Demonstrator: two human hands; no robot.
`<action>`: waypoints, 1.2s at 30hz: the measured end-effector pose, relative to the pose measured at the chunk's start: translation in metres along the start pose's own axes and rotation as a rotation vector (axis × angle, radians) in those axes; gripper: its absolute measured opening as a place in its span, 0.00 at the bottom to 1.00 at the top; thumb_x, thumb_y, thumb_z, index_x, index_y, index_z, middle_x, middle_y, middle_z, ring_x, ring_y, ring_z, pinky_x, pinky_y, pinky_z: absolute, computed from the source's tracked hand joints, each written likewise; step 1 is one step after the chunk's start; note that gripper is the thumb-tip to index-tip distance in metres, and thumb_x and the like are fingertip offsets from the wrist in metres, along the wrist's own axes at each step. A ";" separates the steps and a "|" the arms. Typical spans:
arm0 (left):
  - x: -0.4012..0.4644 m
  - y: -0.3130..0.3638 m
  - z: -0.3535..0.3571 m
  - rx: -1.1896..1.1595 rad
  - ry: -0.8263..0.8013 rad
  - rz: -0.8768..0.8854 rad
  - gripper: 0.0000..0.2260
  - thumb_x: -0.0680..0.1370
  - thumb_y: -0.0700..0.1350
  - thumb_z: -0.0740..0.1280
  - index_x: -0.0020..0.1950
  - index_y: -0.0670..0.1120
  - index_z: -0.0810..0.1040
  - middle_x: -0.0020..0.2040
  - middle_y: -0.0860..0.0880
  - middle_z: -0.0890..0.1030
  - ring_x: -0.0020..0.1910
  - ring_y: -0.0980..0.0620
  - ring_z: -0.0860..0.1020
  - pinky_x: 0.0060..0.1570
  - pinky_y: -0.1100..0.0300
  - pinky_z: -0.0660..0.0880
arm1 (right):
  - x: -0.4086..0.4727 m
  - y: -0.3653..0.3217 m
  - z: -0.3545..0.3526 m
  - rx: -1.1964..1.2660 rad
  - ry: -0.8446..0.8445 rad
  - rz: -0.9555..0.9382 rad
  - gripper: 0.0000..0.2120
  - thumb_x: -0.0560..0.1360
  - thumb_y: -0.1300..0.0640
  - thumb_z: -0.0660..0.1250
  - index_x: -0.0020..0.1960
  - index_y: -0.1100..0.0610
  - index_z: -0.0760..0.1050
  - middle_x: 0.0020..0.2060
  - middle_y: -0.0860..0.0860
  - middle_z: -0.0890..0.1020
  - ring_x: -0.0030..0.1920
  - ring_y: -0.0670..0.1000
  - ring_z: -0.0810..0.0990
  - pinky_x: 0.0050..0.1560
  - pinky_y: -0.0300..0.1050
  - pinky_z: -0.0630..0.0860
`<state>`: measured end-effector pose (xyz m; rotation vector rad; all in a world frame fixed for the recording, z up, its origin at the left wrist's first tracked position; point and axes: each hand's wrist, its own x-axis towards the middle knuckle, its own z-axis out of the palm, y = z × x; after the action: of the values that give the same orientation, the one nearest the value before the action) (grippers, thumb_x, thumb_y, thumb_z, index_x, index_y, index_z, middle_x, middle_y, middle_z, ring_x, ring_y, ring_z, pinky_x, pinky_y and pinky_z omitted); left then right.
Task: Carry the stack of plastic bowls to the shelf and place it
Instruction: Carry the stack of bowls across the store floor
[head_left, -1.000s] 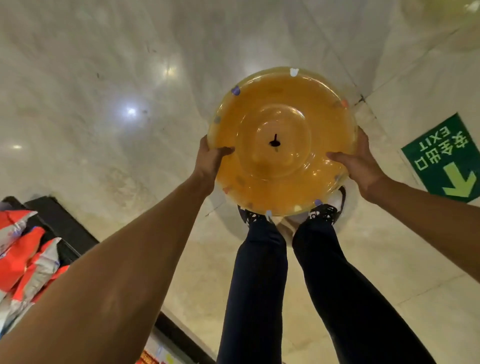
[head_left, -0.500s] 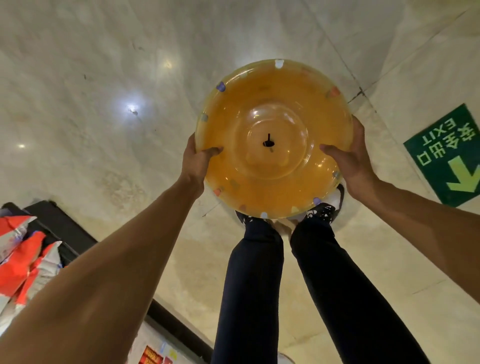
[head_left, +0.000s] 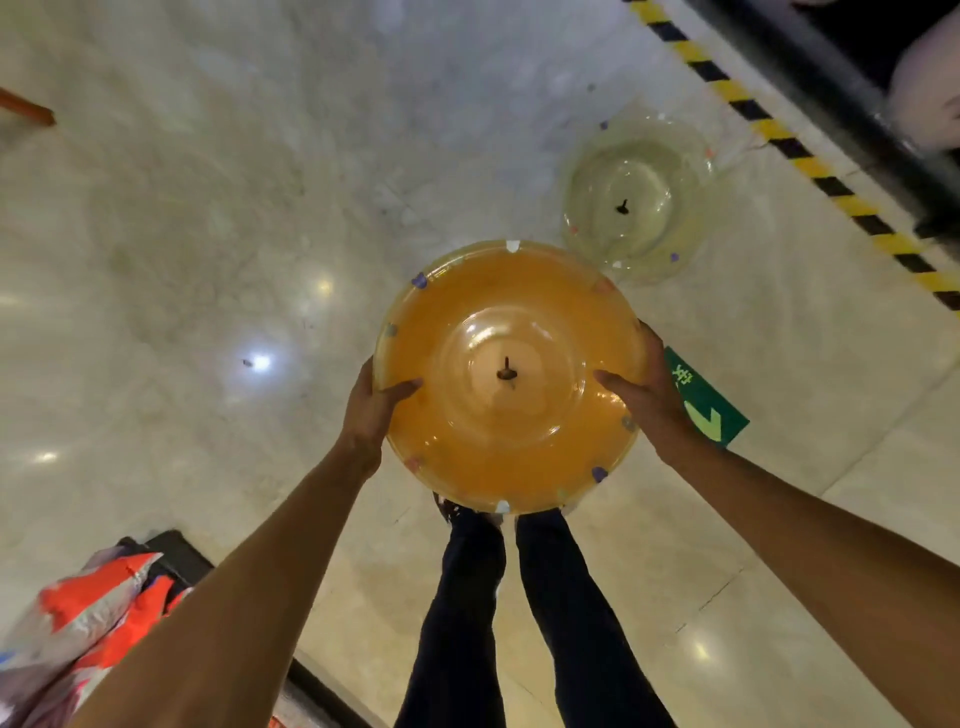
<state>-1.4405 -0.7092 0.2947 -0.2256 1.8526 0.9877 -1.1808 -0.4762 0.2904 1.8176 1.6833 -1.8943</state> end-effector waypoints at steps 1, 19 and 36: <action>-0.015 0.023 0.006 0.005 -0.007 0.021 0.43 0.70 0.58 0.81 0.83 0.56 0.70 0.74 0.49 0.81 0.71 0.39 0.81 0.68 0.32 0.81 | -0.011 -0.020 -0.017 0.018 0.008 -0.015 0.41 0.77 0.56 0.76 0.82 0.42 0.59 0.72 0.48 0.71 0.70 0.58 0.73 0.64 0.56 0.76; 0.112 0.250 0.173 0.143 -0.218 0.100 0.40 0.74 0.55 0.82 0.84 0.57 0.69 0.74 0.50 0.81 0.70 0.41 0.81 0.68 0.32 0.81 | 0.143 -0.160 -0.164 0.157 0.209 0.063 0.39 0.77 0.57 0.76 0.80 0.39 0.61 0.69 0.45 0.72 0.66 0.56 0.74 0.52 0.56 0.79; 0.400 0.254 0.327 0.325 -0.311 0.060 0.48 0.68 0.50 0.81 0.85 0.51 0.65 0.75 0.45 0.78 0.70 0.39 0.79 0.69 0.35 0.81 | 0.428 -0.049 -0.161 0.268 0.326 0.266 0.38 0.76 0.55 0.75 0.78 0.36 0.62 0.68 0.45 0.73 0.65 0.57 0.73 0.47 0.55 0.79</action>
<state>-1.5563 -0.2070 0.0385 0.1721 1.7072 0.7013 -1.2378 -0.0847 0.0561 2.4242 1.2123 -1.8619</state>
